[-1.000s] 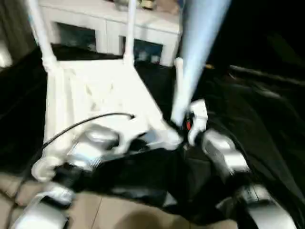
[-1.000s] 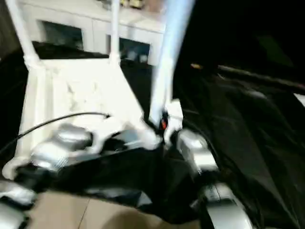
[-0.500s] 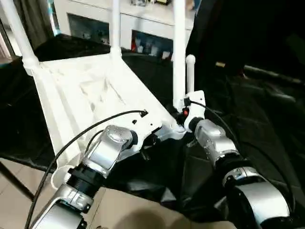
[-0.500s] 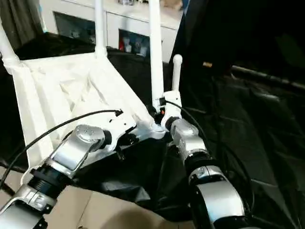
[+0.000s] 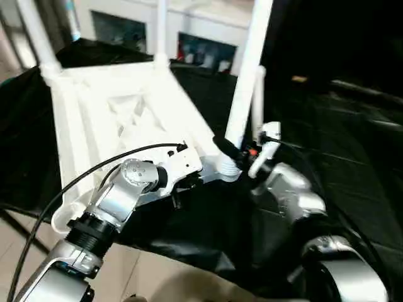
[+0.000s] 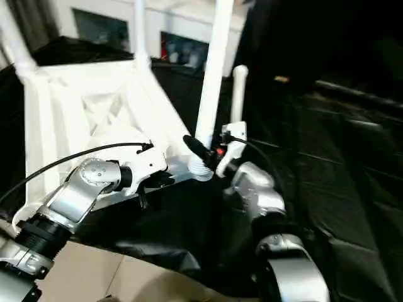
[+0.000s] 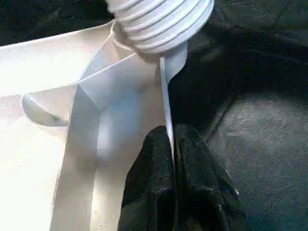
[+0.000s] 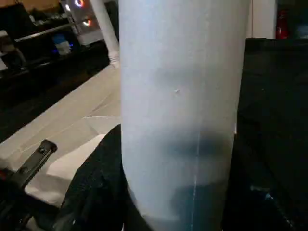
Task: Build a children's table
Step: Insert table leg to table base
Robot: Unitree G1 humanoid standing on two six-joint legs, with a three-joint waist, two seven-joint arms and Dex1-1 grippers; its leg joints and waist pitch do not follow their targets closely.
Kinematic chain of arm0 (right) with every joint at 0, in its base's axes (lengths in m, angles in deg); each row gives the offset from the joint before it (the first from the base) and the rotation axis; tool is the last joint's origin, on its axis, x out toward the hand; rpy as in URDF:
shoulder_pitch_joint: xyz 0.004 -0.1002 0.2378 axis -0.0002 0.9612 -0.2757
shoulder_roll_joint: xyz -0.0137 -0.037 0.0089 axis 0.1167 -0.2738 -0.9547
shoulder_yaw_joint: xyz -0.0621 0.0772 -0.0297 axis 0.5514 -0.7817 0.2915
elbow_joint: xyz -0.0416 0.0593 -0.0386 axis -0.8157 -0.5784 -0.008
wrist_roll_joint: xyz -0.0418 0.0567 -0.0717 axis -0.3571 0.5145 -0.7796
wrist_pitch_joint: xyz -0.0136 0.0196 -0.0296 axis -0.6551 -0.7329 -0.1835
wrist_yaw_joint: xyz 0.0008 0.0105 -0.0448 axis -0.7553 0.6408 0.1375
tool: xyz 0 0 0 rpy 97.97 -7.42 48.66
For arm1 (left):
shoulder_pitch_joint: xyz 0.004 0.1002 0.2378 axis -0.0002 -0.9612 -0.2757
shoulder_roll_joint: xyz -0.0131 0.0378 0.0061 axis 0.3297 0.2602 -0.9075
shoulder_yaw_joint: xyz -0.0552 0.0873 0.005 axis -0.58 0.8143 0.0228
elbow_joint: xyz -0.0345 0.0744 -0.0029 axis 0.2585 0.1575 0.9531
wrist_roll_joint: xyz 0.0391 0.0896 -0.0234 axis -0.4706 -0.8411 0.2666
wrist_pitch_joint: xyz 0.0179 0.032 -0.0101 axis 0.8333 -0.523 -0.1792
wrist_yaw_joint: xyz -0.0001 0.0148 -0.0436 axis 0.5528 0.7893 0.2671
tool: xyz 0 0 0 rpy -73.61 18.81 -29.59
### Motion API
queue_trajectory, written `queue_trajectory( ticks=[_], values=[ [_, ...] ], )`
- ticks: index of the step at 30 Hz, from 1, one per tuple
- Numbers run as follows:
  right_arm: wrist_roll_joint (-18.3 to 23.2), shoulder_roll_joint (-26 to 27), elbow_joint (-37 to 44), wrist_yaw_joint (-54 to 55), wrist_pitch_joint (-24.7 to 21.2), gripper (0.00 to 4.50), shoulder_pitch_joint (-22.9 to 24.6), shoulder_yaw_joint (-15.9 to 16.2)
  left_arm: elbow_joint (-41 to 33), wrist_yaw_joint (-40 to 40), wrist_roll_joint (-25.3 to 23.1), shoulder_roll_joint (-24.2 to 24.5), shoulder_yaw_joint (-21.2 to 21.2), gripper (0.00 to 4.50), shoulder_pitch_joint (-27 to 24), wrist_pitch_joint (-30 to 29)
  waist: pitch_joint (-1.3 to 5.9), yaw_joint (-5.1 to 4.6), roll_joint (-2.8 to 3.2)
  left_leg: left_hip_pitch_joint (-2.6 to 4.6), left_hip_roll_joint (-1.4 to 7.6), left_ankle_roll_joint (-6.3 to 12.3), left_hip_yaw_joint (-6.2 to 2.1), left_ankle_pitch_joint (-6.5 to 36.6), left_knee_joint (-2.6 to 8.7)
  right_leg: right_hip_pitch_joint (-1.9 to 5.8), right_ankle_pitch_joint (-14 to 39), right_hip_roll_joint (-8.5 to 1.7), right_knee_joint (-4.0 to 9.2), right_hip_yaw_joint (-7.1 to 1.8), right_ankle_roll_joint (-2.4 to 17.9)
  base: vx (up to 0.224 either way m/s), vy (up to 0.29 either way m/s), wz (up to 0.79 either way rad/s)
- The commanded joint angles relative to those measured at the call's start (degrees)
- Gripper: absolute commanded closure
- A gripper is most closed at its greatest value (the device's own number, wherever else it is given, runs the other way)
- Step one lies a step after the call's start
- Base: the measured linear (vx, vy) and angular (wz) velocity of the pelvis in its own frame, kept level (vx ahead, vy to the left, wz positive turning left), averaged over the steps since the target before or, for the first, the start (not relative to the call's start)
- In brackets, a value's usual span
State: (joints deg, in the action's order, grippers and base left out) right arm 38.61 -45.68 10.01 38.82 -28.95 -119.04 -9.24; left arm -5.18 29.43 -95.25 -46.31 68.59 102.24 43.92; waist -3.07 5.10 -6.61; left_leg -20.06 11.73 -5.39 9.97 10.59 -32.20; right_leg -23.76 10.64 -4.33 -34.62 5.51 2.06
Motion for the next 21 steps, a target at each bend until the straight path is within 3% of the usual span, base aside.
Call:
queue_trajectory(
  ticks=[1,3,4,6,7,8,11,13,14,15,16,18,19,20,21],
  values=[
    [1.6,-1.2,3.5,-1.4,-0.8,2.60,0.3,-1.1,-0.6,0.4,2.3,-0.6,-1.4,4.50,-1.4,3.4,3.74,0.21,0.34,-0.19,1.85,4.62,0.01,1.6,2.89,3.95,0.8,-4.27,2.51,-3.68,11.9,0.000,0.000,0.00],
    [2.1,-1.5,5.7,-2.2,-1.8,2.60,0.5,-0.9,-1.9,-1.4,4.6,-0.5,-3.1,3.93,-1.6,4.1,3.55,0.22,0.22,-0.34,1.72,4.69,0.07,2.2,2.87,3.92,2.0,-4.24,2.62,-3.69,11.4,0.000,0.000,0.00],
    [2.1,-1.7,7.0,-2.7,-2.4,2.60,0.5,-0.6,-4.1,-4.1,9.1,-0.9,-6.0,3.93,-1.5,2.1,3.44,0.32,0.42,-0.31,1.73,4.21,0.06,3.5,2.93,3.88,4.8,-4.41,2.93,-3.68,10.9,0.000,0.000,0.00],
    [2.0,-1.8,7.9,-2.7,-2.9,2.60,0.6,-0.5,-6.0,-5.7,12.3,-1.1,-8.2,3.79,-1.3,-0.3,3.55,0.67,0.82,0.00,1.94,2.68,0.15,3.9,2.95,3.78,5.6,-4.56,2.80,-3.78,11.6,0.000,0.000,0.00],
    [1.7,-1.8,8.4,-2.5,-3.2,2.60,0.6,-0.5,-8.0,-7.6,15.4,-0.9,-10.1,3.57,-1.0,-2.6,3.54,0.53,0.81,0.41,2.12,2.22,0.24,3.6,2.89,3.43,2.9,-4.15,2.37,-3.69,12.7,0.000,0.000,0.00],
    [1.5,-1.9,8.6,-2.4,-3.3,2.60,0.7,-0.4,-9.0,-8.7,17.1,-0.5,-11.0,3.53,-0.8,-3.9,3.43,0.44,0.65,0.15,2.03,2.01,0.20,3.3,2.94,3.55,2.1,-4.09,2.22,-3.65,13.2,0.000,0.000,0.00],
    [1.0,-1.8,9.6,-2.0,-3.7,2.60,1.1,0.3,-12.5,-12.9,24.7,0.9,-15.2,3.43,1.0,-10.4,3.33,0.26,0.51,0.08,1.79,1.60,0.20,4.3,2.94,3.82,3.0,-4.06,2.26,-3.62,13.1,0.000,0.000,0.00],
    [0.9,-1.7,10.2,-2.0,-4.0,2.60,1.4,0.6,-13.0,-13.7,26.8,1.1,-16.6,3.18,1.8,-12.0,3.25,0.23,0.53,0.09,1.66,1.28,0.21,4.3,2.92,3.83,4.1,-3.92,2.47,-3.65,12.5,0.000,0.000,0.00],
    [0.9,-1.7,10.2,-2.0,-4.0,2.60,1.4,0.6,-13.0,-13.7,26.8,1.1,-16.6,3.10,1.8,-12.0,3.25,0.23,0.53,0.09,1.66,1.28,0.21,4.3,2.92,3.83,4.1,-3.92,2.47,-3.65,12.5,0.000,0.000,0.00],
    [0.6,-1.2,11.1,-1.7,-4.4,2.60,1.9,1.3,-7.7,-6.2,23.7,-0.9,-18.8,3.06,5.8,-10.0,3.18,0.13,0.47,-0.02,1.65,1.27,0.19,4.6,2.96,3.87,5.0,-3.71,2.71,-3.60,11.5,0.000,0.000,0.00],
    [0.6,-1.1,11.4,-1.6,-4.5,2.60,2.0,1.4,-5.8,-3.2,22.1,-1.5,-19.2,2.99,7.0,-9.2,3.47,0.37,0.74,0.70,1.74,1.37,0.24,4.4,2.69,3.54,3.6,-3.85,2.52,-3.63,11.5,0.000,0.000,0.00],
    [0.6,-1.1,11.5,-1.6,-4.6,2.60,2.1,1.5,-5.1,-2.1,21.5,-1.8,-19.3,2.86,7.4,-9.0,3.41,0.31,0.44,0.04,1.74,1.49,-0.04,4.1,2.77,4.08,4.0,-3.97,2.46,-3.56,10.9,0.000,0.000,0.00],
    [0.6,-1.1,11.5,-1.6,-4.6,2.60,2.1,1.5,-5.1,-2.1,21.5,-1.8,-19.3,2.86,7.4,-9.0,3.50,0.40,0.39,0.07,1.76,1.39,-0.01,3.5,2.69,4.10,4.0,-4.11,2.41,-3.61,10.8,0.000,0.000,0.00],
    [-0.7,-1.0,11.9,-1.7,-4.5,2.60,2.3,2.8,4.0,11.0,14.9,-3.9,-19.6,2.66,13.3,-5.9,3.50,0.31,0.16,-0.11,1.63,1.60,0.03,3.1,2.62,4.17,3.7,-3.93,2.44,-3.63,10.6,0.000,0.000,0.00],
    [-1.3,-1.0,12.0,-1.8,-4.3,2.60,2.4,3.4,6.8,15.7,13.0,-4.6,-19.5,2.62,15.4,-5.4,3.73,0.66,0.51,0.57,1.56,1.79,0.09,3.0,2.31,3.73,2.5,-3.54,2.43,-3.58,9.4,0.000,0.000,0.00]
  ],
)
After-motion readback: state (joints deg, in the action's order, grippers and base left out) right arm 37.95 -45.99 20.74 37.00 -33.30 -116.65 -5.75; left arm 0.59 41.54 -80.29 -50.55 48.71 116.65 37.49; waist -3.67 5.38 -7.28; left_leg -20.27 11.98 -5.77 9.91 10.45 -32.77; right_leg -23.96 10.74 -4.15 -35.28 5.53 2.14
